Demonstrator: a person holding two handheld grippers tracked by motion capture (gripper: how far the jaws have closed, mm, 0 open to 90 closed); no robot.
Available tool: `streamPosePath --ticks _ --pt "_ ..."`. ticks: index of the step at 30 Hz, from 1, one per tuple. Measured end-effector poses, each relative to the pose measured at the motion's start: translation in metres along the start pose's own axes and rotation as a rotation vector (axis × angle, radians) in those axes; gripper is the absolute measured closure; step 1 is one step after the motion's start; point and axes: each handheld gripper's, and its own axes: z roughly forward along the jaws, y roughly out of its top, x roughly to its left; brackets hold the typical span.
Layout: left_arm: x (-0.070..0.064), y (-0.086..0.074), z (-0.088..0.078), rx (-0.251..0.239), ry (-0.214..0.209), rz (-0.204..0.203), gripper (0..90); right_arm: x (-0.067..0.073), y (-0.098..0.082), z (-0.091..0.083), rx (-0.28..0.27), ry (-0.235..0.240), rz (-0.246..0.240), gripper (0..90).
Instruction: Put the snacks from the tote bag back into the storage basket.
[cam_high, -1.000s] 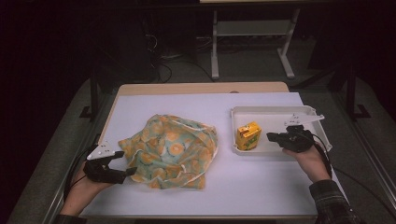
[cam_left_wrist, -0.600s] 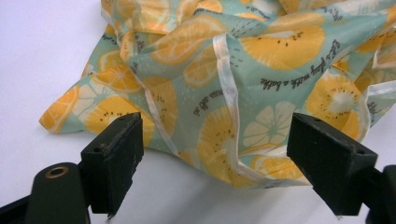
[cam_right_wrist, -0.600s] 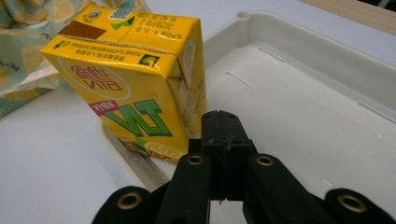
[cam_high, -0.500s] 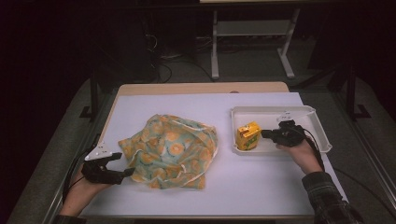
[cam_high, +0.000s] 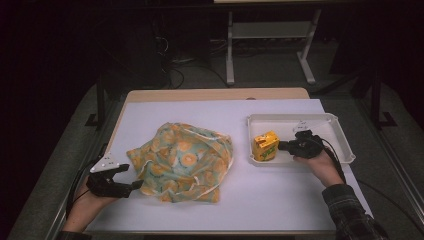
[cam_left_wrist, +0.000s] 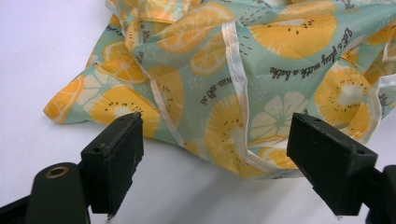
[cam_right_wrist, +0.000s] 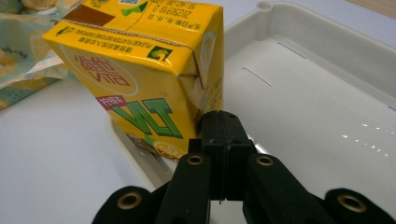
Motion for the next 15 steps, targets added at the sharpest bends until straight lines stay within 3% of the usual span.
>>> streamPosePath --ticks 15 --pt "0.0014 0.0004 -0.001 0.007 0.007 0.005 18.3 0.0058 -0.0016 -0.0032 0.023 0.007 -0.004 90.0"
